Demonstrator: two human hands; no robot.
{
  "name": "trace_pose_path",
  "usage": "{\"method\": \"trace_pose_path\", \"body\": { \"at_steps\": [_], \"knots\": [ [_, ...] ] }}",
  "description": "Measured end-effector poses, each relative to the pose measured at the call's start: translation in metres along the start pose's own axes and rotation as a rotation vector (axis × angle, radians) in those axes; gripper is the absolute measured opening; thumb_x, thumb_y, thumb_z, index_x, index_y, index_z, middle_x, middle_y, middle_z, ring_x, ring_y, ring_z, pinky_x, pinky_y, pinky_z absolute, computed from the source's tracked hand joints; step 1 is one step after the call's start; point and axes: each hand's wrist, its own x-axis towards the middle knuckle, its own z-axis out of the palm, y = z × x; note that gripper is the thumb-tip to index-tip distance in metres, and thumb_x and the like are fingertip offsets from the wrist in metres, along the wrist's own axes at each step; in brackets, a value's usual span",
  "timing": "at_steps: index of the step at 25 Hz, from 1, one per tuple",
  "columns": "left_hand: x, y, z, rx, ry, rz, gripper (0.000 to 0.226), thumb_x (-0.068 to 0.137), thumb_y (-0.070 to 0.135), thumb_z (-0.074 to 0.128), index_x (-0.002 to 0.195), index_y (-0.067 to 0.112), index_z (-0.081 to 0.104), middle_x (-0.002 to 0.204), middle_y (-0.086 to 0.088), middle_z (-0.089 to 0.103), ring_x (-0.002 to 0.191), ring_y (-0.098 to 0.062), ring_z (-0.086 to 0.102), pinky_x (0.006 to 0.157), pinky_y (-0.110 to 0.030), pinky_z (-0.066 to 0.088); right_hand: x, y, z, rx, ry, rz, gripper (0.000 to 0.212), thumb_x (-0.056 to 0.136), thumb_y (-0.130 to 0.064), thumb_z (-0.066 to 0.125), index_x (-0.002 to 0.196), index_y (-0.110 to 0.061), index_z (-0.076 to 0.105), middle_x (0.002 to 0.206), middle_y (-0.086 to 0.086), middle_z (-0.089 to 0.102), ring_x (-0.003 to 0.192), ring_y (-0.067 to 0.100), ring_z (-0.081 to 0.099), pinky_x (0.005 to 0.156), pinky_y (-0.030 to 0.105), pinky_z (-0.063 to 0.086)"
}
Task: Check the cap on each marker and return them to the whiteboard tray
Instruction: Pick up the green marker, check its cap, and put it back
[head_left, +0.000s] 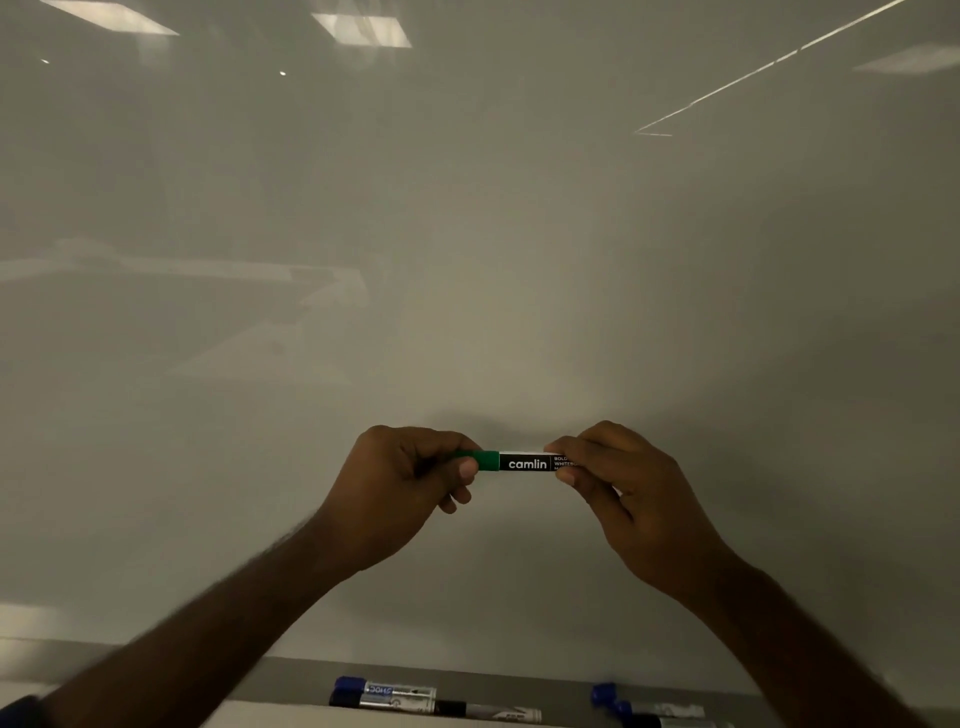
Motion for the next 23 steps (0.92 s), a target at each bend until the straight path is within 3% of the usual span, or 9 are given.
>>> {"method": "trace_pose_path", "body": {
  "at_steps": [5, 7, 11, 15, 19, 23],
  "knots": [
    [-0.001, -0.031, 0.020, 0.168, -0.037, 0.001, 0.015, 0.084, 0.019, 0.068, 0.093, 0.030, 0.073, 0.072, 0.002, 0.071, 0.064, -0.012, 0.063, 0.062, -0.025, 0.051, -0.018, 0.022, 0.023, 0.010, -0.047, 0.082, 0.026, 0.092, -0.020, 0.050, 0.113, -0.013, 0.065, 0.090, 0.003, 0.059, 0.081, 0.019, 0.055, 0.068, 0.037, 0.049],
    [-0.004, -0.048, 0.028, 0.234, -0.049, -0.006, 0.015, 0.083, 0.022, 0.069, 0.096, 0.029, 0.073, 0.073, 0.002, 0.070, 0.065, -0.012, 0.059, 0.058, -0.023, 0.047, -0.031, 0.033, 0.037, 0.007, -0.077, 0.118, 0.028, 0.093, -0.020, 0.048, 0.115, -0.012, 0.064, 0.091, 0.003, 0.057, 0.082, 0.018, 0.053, 0.068, 0.038, 0.049],
    [-0.016, -0.092, 0.052, 0.258, -0.068, -0.070, 0.020, 0.082, 0.020, 0.071, 0.102, 0.023, 0.072, 0.091, 0.007, 0.072, 0.078, -0.005, 0.062, 0.071, -0.016, 0.050, -0.064, 0.049, 0.070, -0.016, -0.142, 0.183, 0.028, 0.091, -0.015, 0.049, 0.114, -0.012, 0.064, 0.091, 0.004, 0.059, 0.081, 0.019, 0.053, 0.068, 0.039, 0.047],
    [-0.039, -0.143, 0.081, 0.266, -0.135, -0.157, 0.023, 0.082, 0.017, 0.071, 0.104, 0.023, 0.072, 0.097, 0.007, 0.072, 0.079, 0.000, 0.061, 0.072, -0.004, 0.045, -0.102, 0.065, 0.108, -0.035, -0.227, 0.278, 0.025, 0.090, -0.011, 0.056, 0.112, -0.011, 0.066, 0.092, 0.007, 0.063, 0.085, 0.024, 0.055, 0.071, 0.043, 0.048],
    [-0.065, -0.190, 0.111, 0.270, -0.152, -0.288, 0.023, 0.082, 0.013, 0.070, 0.102, 0.024, 0.072, 0.101, 0.004, 0.074, 0.082, -0.001, 0.059, 0.081, -0.019, 0.050, -0.139, 0.080, 0.149, -0.054, -0.323, 0.398, 0.028, 0.089, -0.007, 0.056, 0.113, -0.015, 0.067, 0.099, 0.007, 0.066, 0.094, 0.027, 0.058, 0.080, 0.040, 0.046],
    [-0.086, -0.224, 0.137, 0.354, -0.213, -0.390, 0.023, 0.087, 0.016, 0.064, 0.108, 0.025, 0.069, 0.112, 0.002, 0.071, 0.099, -0.010, 0.062, 0.087, -0.022, 0.045, -0.172, 0.090, 0.186, -0.093, -0.413, 0.520, 0.032, 0.091, -0.009, 0.052, 0.118, -0.021, 0.063, 0.110, 0.001, 0.064, 0.104, 0.022, 0.054, 0.086, 0.033, 0.037]
  ]
}}
